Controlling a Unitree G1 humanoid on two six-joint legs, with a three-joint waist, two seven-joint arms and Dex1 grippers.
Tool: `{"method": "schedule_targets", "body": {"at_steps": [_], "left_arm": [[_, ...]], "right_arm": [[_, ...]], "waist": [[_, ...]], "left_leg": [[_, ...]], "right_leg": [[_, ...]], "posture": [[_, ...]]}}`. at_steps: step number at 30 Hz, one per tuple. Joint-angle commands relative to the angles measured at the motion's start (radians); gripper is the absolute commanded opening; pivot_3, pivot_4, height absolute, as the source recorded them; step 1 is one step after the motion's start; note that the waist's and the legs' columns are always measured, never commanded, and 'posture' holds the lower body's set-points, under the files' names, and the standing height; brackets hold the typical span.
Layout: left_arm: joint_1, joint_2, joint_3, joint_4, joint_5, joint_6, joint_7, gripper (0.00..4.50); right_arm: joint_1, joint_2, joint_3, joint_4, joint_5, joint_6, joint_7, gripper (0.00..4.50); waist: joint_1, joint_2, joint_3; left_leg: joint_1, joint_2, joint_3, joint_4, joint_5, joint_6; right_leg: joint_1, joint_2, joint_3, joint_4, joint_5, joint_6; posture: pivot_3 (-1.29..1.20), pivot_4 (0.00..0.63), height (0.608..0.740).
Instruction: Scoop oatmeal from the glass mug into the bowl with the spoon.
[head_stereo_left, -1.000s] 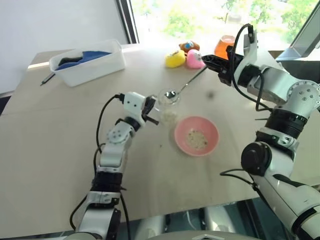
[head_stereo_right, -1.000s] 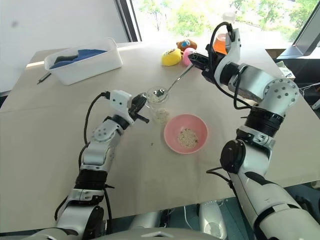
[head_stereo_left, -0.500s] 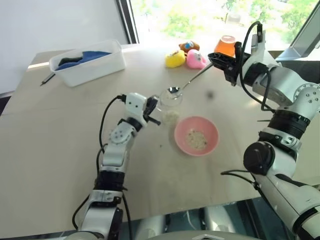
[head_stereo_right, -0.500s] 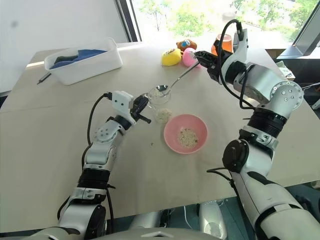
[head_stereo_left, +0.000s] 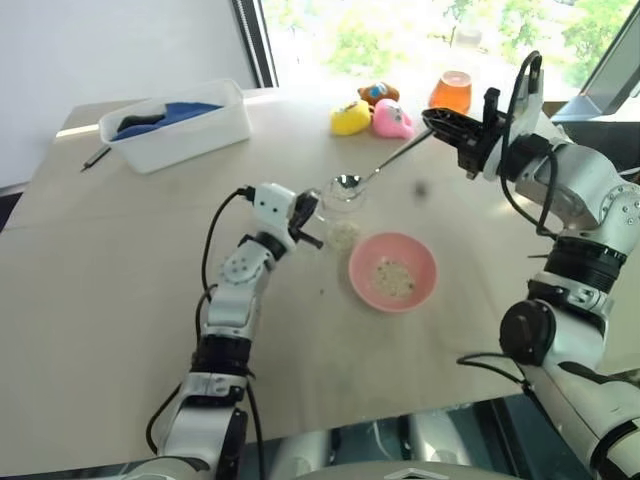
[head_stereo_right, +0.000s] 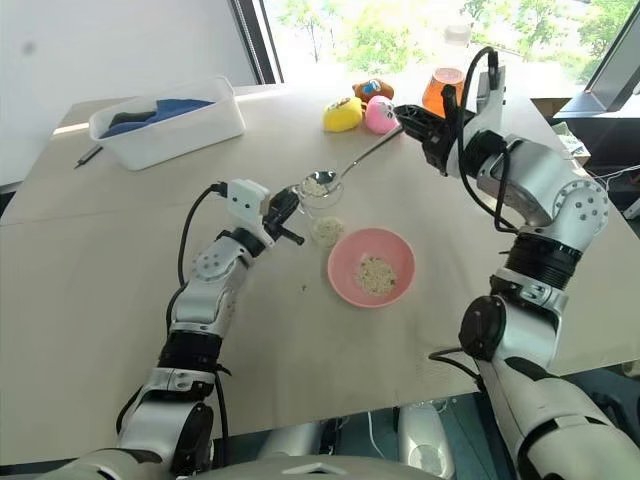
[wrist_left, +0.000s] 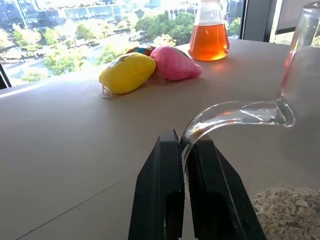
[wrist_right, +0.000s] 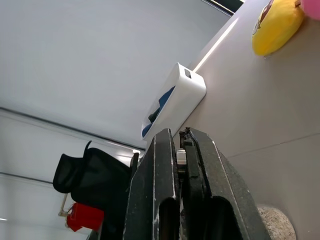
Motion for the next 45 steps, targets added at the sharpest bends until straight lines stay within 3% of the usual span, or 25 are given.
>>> {"method": "schedule_targets", "body": {"at_steps": [1, 6, 13, 29, 36, 41, 45], "left_arm": [[-0.004, 0.012, -0.01, 0.016, 0.007, -0.012, -0.018, 0.01], [-0.018, 0.017, -0.008, 0.047, 0.005, -0.021, -0.027, 0.01], [-0.034, 0.015, -0.011, 0.089, 0.005, -0.037, -0.034, 0.01], [-0.04, 0.014, -0.011, 0.123, 0.006, -0.053, -0.041, 0.01], [-0.057, 0.008, -0.017, 0.141, 0.009, -0.059, -0.041, 0.01], [-0.056, 0.009, -0.018, 0.134, 0.009, -0.058, -0.041, 0.01], [-0.045, 0.015, -0.017, 0.115, 0.01, -0.051, -0.037, 0.01]], "right_arm": [[0.038, -0.053, 0.045, -0.087, 0.152, -0.067, -0.044, 0.0], [0.145, -0.139, 0.102, -0.172, 0.276, -0.157, -0.1, 0.0], [0.257, -0.208, 0.11, -0.275, 0.283, -0.2, -0.103, 0.0], [0.324, -0.53, 0.315, -0.413, 0.27, -0.196, 0.079, 0.0], [0.273, -0.588, 0.414, -0.494, 0.153, -0.187, 0.209, 0.0], [0.222, -0.633, 0.505, -0.577, -0.085, -0.147, 0.405, 0.0], [0.178, -0.691, 0.616, -0.659, -0.373, -0.179, 0.621, 0.0]], "waist": [[0.001, 0.0, 0.0], [0.001, -0.001, 0.0], [0.002, -0.001, -0.001], [0.005, -0.001, -0.001], [0.006, -0.002, -0.002], [0.009, -0.002, -0.002], [0.012, -0.002, -0.002]], "left_leg": [[0.0, 0.0, 0.0, 0.0, 0.0, 0.0], [0.0, 0.0, 0.0, 0.0, 0.0, 0.0], [0.001, 0.001, 0.001, 0.0, 0.0, 0.0], [0.001, 0.001, 0.001, 0.001, 0.0, 0.001], [0.002, 0.001, 0.0, 0.001, 0.0, 0.001], [0.002, 0.001, -0.001, 0.001, 0.0, 0.001], [0.001, 0.001, -0.001, 0.001, 0.0, 0.001]], "right_leg": [[0.0, 0.0, 0.0, 0.0, 0.0, 0.0], [0.001, 0.0, 0.0, 0.0, 0.0, 0.0], [0.002, 0.0, 0.0, 0.0, 0.0, 0.0], [0.003, 0.0, 0.0, -0.001, 0.0, 0.0], [0.004, 0.001, 0.0, -0.001, 0.0, 0.001], [0.004, 0.001, -0.002, -0.002, 0.0, 0.001], [0.004, 0.0, -0.002, -0.002, 0.0, 0.001]], "posture": [[0.0, 0.15, 0.74], [0.0, 0.15, 0.74], [0.0, 0.15, 0.74], [0.0, 0.15, 0.74], [0.0, 0.15, 0.74], [0.0, 0.15, 0.74], [0.0, 0.15, 0.74]]}}
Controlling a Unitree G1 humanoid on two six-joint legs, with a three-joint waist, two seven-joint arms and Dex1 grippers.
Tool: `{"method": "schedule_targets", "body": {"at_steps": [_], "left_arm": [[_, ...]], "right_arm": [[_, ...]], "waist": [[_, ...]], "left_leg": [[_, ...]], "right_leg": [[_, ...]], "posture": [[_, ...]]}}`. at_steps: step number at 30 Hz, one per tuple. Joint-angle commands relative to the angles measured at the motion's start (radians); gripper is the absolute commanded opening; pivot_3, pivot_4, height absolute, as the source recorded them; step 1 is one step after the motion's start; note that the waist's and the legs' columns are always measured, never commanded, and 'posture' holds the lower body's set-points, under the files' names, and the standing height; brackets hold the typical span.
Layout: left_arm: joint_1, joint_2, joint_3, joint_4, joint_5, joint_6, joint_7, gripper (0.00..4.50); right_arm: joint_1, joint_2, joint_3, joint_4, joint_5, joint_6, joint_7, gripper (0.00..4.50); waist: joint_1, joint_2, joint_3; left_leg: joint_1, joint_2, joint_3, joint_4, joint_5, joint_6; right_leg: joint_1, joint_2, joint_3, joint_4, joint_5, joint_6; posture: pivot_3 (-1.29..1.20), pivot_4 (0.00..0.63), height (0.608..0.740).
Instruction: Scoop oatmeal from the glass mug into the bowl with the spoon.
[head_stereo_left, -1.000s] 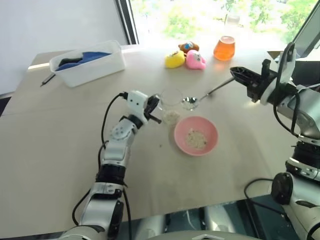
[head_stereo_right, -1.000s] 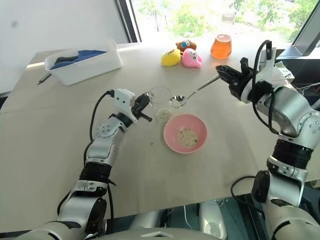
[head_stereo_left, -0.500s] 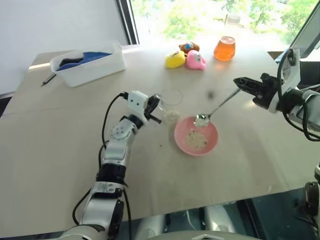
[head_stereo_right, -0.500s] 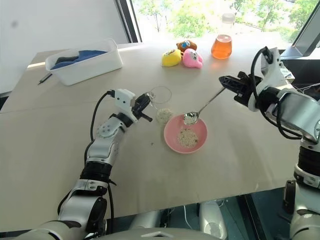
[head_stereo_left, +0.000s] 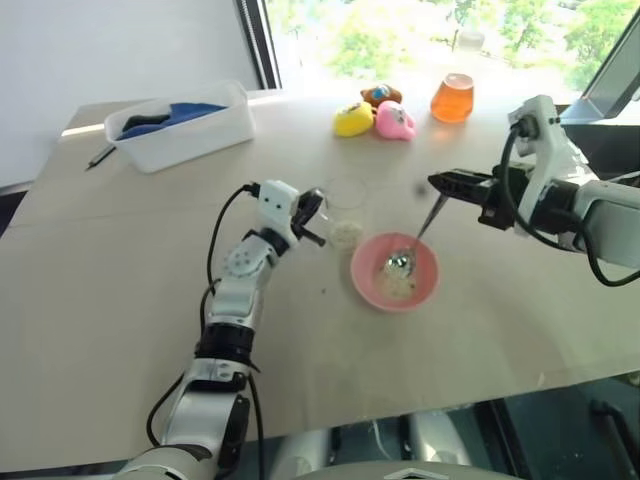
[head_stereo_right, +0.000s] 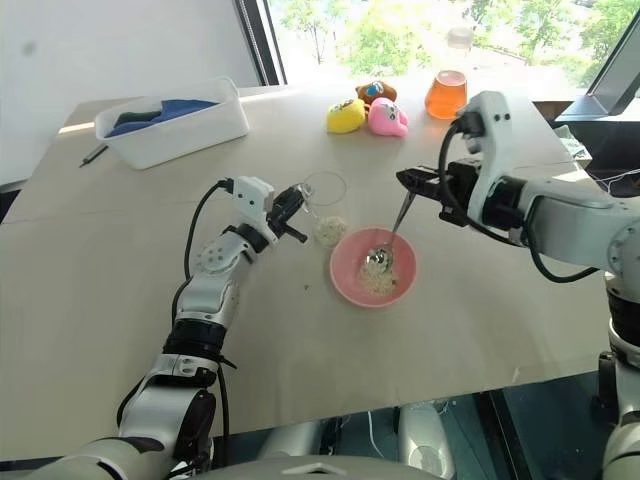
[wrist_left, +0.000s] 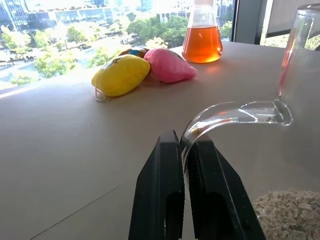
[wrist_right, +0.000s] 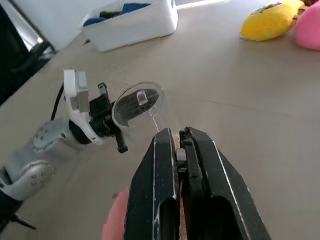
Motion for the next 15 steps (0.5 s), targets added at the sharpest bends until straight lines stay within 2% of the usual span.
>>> {"method": "schedule_targets", "body": {"at_steps": [1, 5, 9, 12, 15], "left_arm": [[0.02, 0.014, -0.008, -0.011, 0.021, 0.006, 0.004, 0.01], [0.041, 0.023, -0.003, -0.034, 0.02, 0.015, 0.009, 0.01], [0.05, 0.023, -0.001, -0.046, 0.021, 0.023, 0.013, 0.01], [0.049, 0.022, -0.001, -0.045, 0.021, 0.024, 0.016, 0.01], [0.048, 0.02, -0.001, -0.041, 0.021, 0.024, 0.019, 0.01]], "right_arm": [[-0.041, -0.037, 0.046, -0.077, -0.196, -0.04, 0.166, 0.0], [-0.062, -0.048, 0.092, -0.112, -0.353, -0.076, 0.313, 0.0], [-0.075, -0.002, 0.06, -0.105, -0.358, -0.054, 0.346, 0.0], [-0.079, 0.068, -0.023, -0.024, -0.252, -0.013, 0.267, 0.0], [-0.138, 0.145, -0.109, 0.09, -0.063, 0.012, 0.139, 0.0]], "waist": [[0.001, 0.0, 0.0], [0.0, 0.0, 0.0], [0.002, 0.0, 0.0], [0.002, 0.0, 0.0], [0.002, -0.001, 0.0]], "left_leg": [[0.0, 0.0, 0.0, 0.0, 0.0, 0.0], [0.0, 0.0, 0.0, 0.0, 0.0, 0.0], [0.0, 0.0, 0.0, 0.0, 0.0, 0.0], [0.0, 0.0, -0.001, 0.0, 0.0, 0.0], [0.0, 0.0, 0.0, 0.0, 0.0, 0.0]], "right_leg": [[0.0, 0.0, 0.0, 0.0, 0.0, 0.0], [0.0, 0.0, 0.0, 0.0, 0.0, 0.0], [0.0, 0.0, 0.0, 0.0, 0.0, 0.0], [0.0, 0.0, 0.0, 0.0, 0.0, 0.0], [0.0, -0.001, 0.0, 0.0, 0.0, 0.0]], "posture": [[0.0, 0.15, 0.74], [0.0, 0.15, 0.74], [0.0, 0.15, 0.74], [0.0, 0.15, 0.74], [0.0, 0.15, 0.74]]}}
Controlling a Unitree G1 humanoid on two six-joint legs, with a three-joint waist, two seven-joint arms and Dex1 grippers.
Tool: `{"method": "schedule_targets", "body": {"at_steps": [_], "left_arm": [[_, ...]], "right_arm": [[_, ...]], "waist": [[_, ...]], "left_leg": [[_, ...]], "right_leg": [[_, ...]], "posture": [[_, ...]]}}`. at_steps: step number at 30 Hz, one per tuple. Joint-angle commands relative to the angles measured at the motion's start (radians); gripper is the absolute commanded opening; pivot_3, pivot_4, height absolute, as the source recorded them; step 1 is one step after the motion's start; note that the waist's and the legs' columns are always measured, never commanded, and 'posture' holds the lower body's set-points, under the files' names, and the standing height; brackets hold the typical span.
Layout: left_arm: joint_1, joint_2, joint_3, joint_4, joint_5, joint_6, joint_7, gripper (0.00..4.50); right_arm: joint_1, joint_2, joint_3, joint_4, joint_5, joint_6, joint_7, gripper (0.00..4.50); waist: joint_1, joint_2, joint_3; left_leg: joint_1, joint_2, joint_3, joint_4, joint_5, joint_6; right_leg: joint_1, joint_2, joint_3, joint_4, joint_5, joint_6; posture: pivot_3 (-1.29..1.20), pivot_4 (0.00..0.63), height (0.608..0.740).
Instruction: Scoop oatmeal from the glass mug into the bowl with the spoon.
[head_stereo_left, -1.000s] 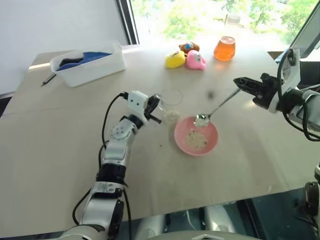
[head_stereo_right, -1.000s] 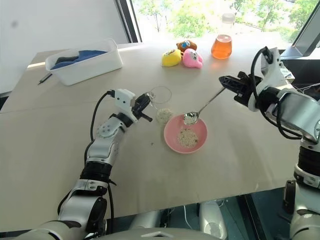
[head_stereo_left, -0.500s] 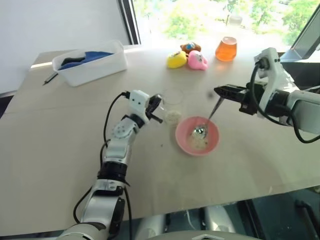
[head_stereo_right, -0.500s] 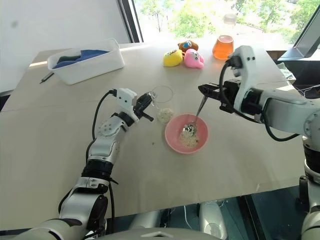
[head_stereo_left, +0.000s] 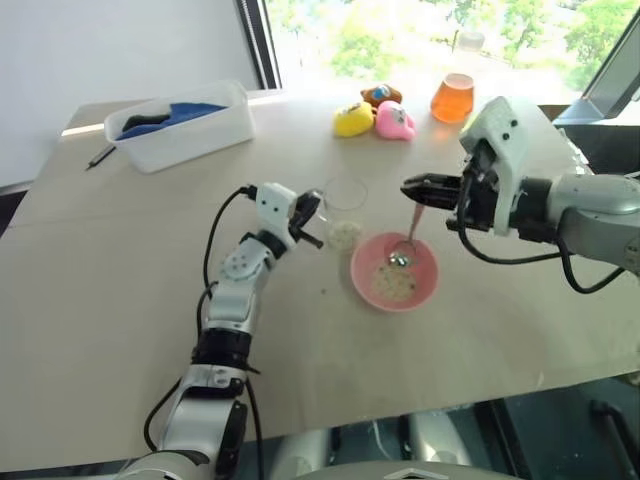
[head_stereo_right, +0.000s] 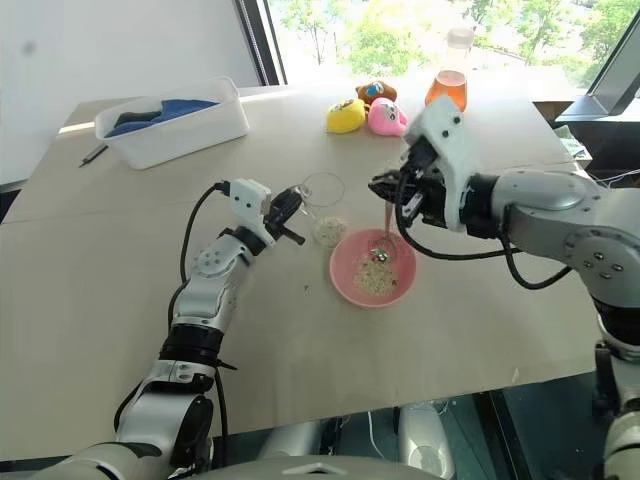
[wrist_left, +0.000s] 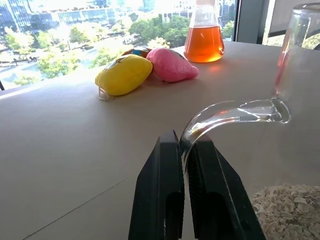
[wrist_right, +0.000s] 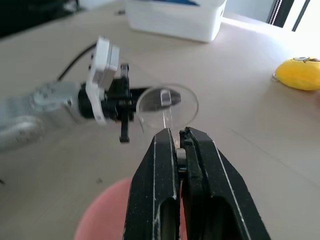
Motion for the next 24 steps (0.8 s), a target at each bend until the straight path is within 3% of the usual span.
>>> {"method": "schedule_targets", "body": {"at_steps": [1, 5, 9, 15, 20, 24], "left_arm": [[0.016, 0.012, -0.005, 0.008, 0.021, 0.01, 0.01, 0.01], [0.006, 0.001, -0.01, 0.027, 0.018, 0.007, 0.005, 0.01], [0.0, -0.008, -0.007, 0.035, 0.018, 0.007, 0.013, 0.01], [0.017, -0.008, -0.011, 0.012, 0.02, 0.008, 0.017, 0.01], [0.028, 0.003, -0.004, -0.013, 0.018, 0.011, 0.022, 0.01], [0.034, 0.008, -0.001, -0.029, 0.018, 0.018, 0.026, 0.0]], "right_arm": [[-0.105, 0.06, -0.123, 0.107, 0.228, 0.011, -0.158, 0.0], [-0.228, 0.139, -0.139, 0.221, 0.317, -0.006, -0.289, 0.0], [-0.278, 0.197, -0.117, 0.283, 0.203, -0.036, -0.289, 0.0], [-0.239, 0.256, -0.056, 0.289, -0.005, -0.079, -0.194, 0.0], [-0.244, 0.33, -0.069, 0.323, -0.068, -0.087, -0.172, 0.0], [-0.243, 0.366, -0.077, 0.328, -0.101, -0.076, -0.149, 1.45]], "waist": [[-0.002, 0.0, 0.0], [-0.004, 0.0, 0.0], [-0.003, -0.001, 0.0], [-0.005, -0.001, -0.001], [-0.009, 0.0, -0.001], [-0.01, 0.0, -0.001]], "left_leg": [[0.0, 0.0, 0.0, 0.0, 0.0, 0.0], [0.0, 0.0, 0.0, -0.001, 0.0, 0.0], [0.0, 0.0, 0.0, -0.001, 0.0, 0.0], [-0.001, -0.001, 0.0, -0.001, 0.0, 0.0], [-0.001, -0.001, 0.0, -0.001, 0.0, 0.0], [-0.001, -0.001, 0.0, -0.001, 0.0, 0.0]], "right_leg": [[0.0, 0.0, 0.0, 0.0, 0.0, 0.0], [-0.001, 0.0, 0.0, 0.0, 0.0, 0.0], [-0.001, 0.0, 0.0, 0.0, 0.0, 0.0], [-0.002, 0.0, 0.0, 0.0, 0.0, 0.0], [-0.002, 0.0, 0.0, 0.001, 0.0, 0.0], [-0.002, 0.0, 0.0, 0.001, 0.0, 0.0]], "posture": [[0.0, 0.15, 0.74], [0.0, 0.15, 0.74], [0.0, 0.15, 0.74], [0.0, 0.15, 0.74], [0.0, 0.15, 0.74], [0.0, 0.15, 0.74]]}}
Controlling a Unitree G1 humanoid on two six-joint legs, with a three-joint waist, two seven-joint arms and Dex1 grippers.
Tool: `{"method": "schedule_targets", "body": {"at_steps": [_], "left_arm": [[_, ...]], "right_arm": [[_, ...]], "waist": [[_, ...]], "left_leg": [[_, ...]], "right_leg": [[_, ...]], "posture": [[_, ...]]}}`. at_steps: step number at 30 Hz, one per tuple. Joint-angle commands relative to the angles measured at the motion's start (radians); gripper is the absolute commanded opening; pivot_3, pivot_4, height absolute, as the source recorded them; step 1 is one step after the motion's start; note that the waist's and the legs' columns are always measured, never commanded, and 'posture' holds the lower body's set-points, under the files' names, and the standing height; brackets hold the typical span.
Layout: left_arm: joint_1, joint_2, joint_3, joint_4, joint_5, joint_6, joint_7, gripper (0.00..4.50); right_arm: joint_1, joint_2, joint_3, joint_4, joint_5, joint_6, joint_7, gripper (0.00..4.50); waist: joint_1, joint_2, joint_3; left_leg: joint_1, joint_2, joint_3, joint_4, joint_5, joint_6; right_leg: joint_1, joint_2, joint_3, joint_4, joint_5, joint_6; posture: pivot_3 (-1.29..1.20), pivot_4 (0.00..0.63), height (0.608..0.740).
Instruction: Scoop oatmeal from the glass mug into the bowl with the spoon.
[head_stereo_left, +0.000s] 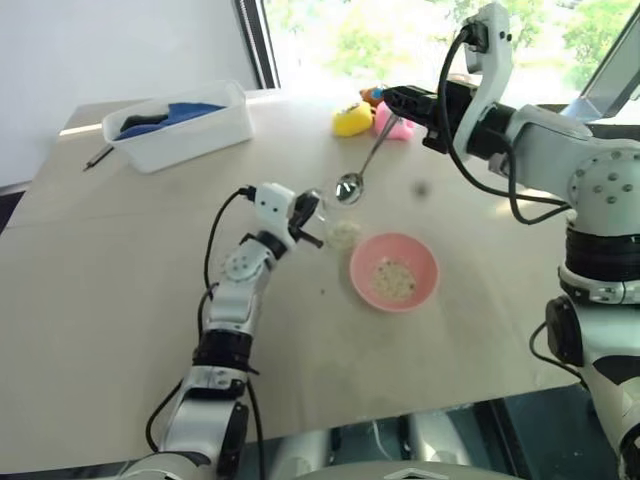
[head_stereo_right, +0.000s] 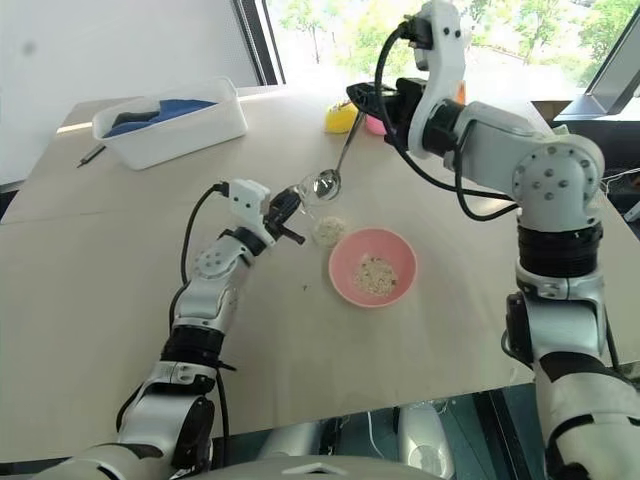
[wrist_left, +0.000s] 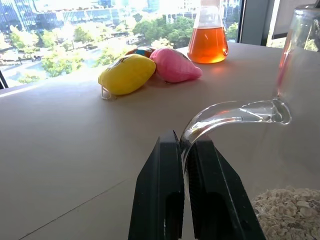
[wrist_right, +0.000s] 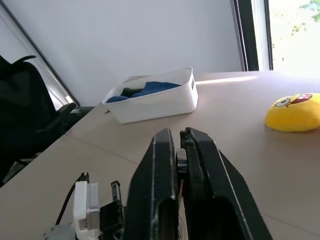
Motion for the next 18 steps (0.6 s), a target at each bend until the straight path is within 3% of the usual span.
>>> {"method": "schedule_targets", "body": {"at_steps": [1, 5, 15, 16, 18], "left_arm": [[0.023, 0.016, -0.005, -0.015, 0.018, 0.016, 0.006, 0.0], [0.028, 0.018, -0.004, -0.028, 0.019, 0.024, 0.01, 0.0], [0.031, 0.017, -0.004, -0.04, 0.001, 0.031, -0.004, 0.0], [0.031, 0.018, -0.003, -0.041, 0.001, 0.029, -0.004, 0.73], [0.032, 0.017, -0.002, -0.043, -0.003, 0.029, -0.01, 1.56]], "right_arm": [[-0.013, 0.018, -0.038, -0.02, -0.026, -0.01, 0.027, 1.92], [-0.045, 0.046, -0.067, 0.022, -0.094, -0.061, 0.03, 3.97], [-0.049, 0.079, -0.112, 0.036, -0.182, -0.084, 0.056, 3.97], [-0.049, 0.083, -0.116, 0.036, -0.185, -0.081, 0.057, 4.04], [-0.051, 0.09, -0.123, 0.037, -0.19, -0.075, 0.061, 4.04]], "waist": [[-0.001, 0.0, 0.0], [-0.001, 0.0, 0.0], [-0.002, 0.0, 0.0], [-0.003, 0.0, 0.0], [-0.003, 0.0, 0.0]], "left_leg": [[0.0, 0.0, 0.0, 0.0, 0.0, 0.0], [0.0, 0.0, 0.0, 0.0, 0.0, 0.0], [0.0, 0.0, 0.0, 0.0, 0.0, 0.0], [0.0, 0.0, 0.0, 0.0, 0.0, 0.0], [0.0, 0.0, 0.0, 0.0, 0.0, 0.0]], "right_leg": [[0.0, 0.0, 0.0, 0.0, 0.0, 0.0], [0.0, 0.0, 0.0, 0.0, 0.0, 0.0], [0.0, 0.0, 0.0, 0.0, 0.0, 0.0], [0.0, 0.0, 0.0, 0.0, 0.0, 0.0], [-0.001, 0.0, 0.0, 0.0, 0.0, 0.0]], "posture": [[0.0, 0.15, 0.74], [0.0, 0.15, 0.74], [0.0, 0.15, 0.74], [0.0, 0.15, 0.74], [0.0, 0.15, 0.74]]}}
